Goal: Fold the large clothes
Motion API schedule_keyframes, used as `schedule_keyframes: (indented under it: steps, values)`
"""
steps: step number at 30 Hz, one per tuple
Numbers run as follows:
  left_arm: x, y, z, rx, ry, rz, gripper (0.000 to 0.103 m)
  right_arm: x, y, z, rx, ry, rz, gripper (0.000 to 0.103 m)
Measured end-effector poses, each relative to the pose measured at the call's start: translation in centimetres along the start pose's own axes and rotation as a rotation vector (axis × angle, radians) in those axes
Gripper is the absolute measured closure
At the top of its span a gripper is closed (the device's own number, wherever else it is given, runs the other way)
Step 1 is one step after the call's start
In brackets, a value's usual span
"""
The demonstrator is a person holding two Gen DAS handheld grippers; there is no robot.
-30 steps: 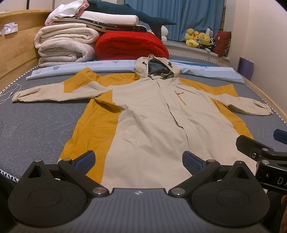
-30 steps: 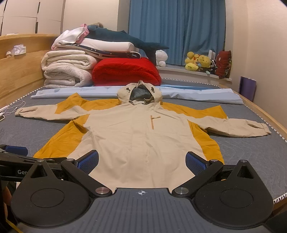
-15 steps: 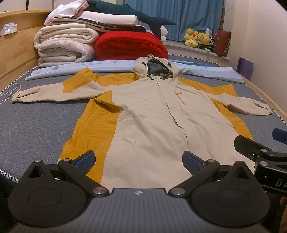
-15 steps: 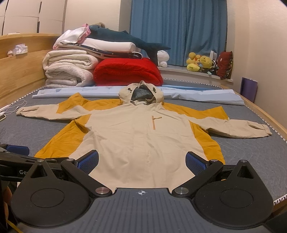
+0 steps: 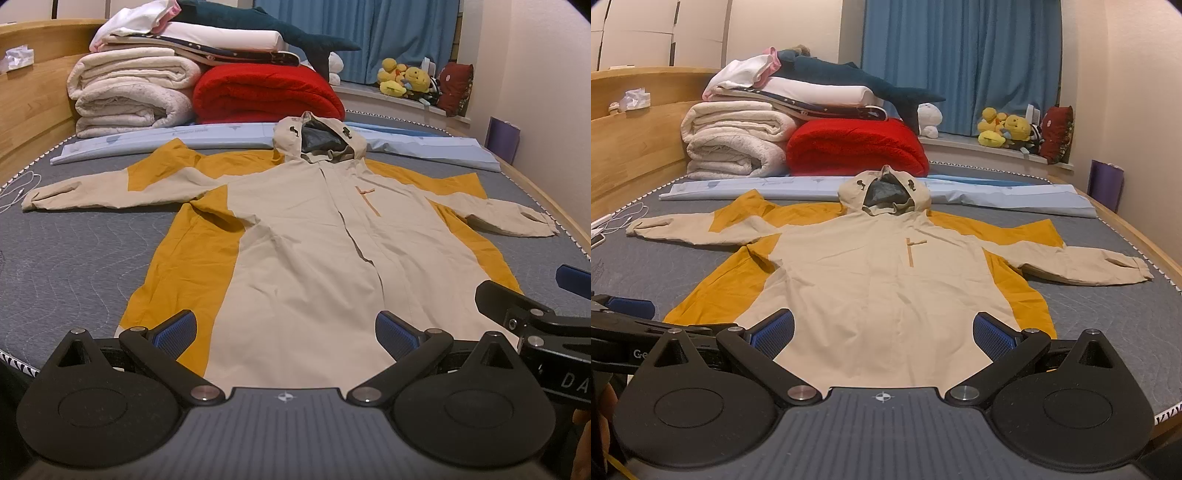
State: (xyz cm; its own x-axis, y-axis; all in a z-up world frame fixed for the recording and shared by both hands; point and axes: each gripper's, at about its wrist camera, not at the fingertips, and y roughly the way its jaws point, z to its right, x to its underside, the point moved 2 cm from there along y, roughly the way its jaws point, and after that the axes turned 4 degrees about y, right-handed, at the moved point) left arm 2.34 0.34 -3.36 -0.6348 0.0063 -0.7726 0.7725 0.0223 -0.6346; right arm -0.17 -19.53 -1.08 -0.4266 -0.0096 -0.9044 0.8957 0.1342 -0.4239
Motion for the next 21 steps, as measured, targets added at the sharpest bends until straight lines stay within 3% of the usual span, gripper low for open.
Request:
schedule_keyframes:
  steps: [15,21]
  values:
    - [-0.02,-0.02,-0.04,0.0,-0.002,0.0,0.0,-0.04,-0.08,-0.21,0.003,-0.002,0.007,0.001]
    - [0.01,-0.04,0.66,-0.016,0.019,0.018,0.0,-0.12,-0.23,-0.05,0.079,-0.005,0.077,0.002]
